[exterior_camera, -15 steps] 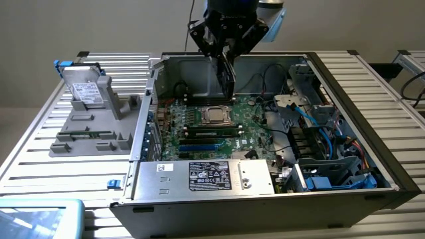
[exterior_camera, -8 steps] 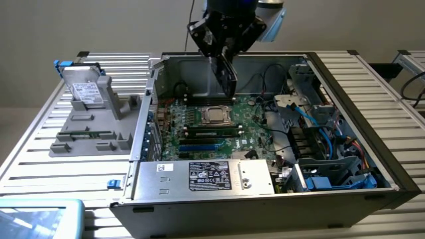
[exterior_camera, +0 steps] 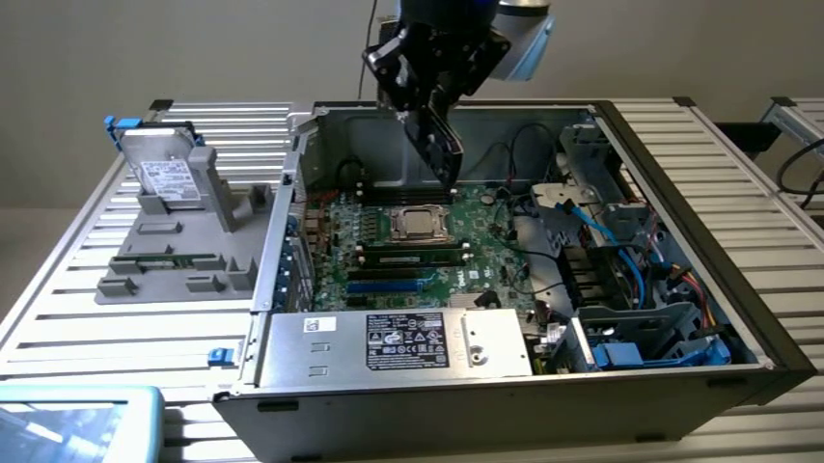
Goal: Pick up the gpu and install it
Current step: 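Insert the gpu into the slot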
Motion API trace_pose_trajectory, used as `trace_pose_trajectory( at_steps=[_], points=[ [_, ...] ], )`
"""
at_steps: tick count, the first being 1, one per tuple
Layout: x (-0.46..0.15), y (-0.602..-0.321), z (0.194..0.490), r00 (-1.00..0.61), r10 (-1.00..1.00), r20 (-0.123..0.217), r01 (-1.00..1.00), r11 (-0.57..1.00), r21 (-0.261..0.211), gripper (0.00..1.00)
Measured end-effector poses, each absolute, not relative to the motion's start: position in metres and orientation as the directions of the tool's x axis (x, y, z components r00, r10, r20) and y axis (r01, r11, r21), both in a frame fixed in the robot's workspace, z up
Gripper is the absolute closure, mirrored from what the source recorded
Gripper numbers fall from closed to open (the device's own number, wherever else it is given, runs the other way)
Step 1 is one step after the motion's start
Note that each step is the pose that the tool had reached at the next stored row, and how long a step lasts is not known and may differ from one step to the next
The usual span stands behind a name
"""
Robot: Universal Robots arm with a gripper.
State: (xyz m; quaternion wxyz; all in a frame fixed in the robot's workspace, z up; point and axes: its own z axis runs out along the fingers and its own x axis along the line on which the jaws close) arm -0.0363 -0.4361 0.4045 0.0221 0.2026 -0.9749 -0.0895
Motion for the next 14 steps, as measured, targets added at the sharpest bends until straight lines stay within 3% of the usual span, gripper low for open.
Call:
trace_pose_trajectory(
  at_steps=[14],
  points=[
    [-0.0363, -0.4362, 0.404, -0.801, -0.598, -0.015, -0.591, 0.787, 0.175, 0.72]
  ],
)
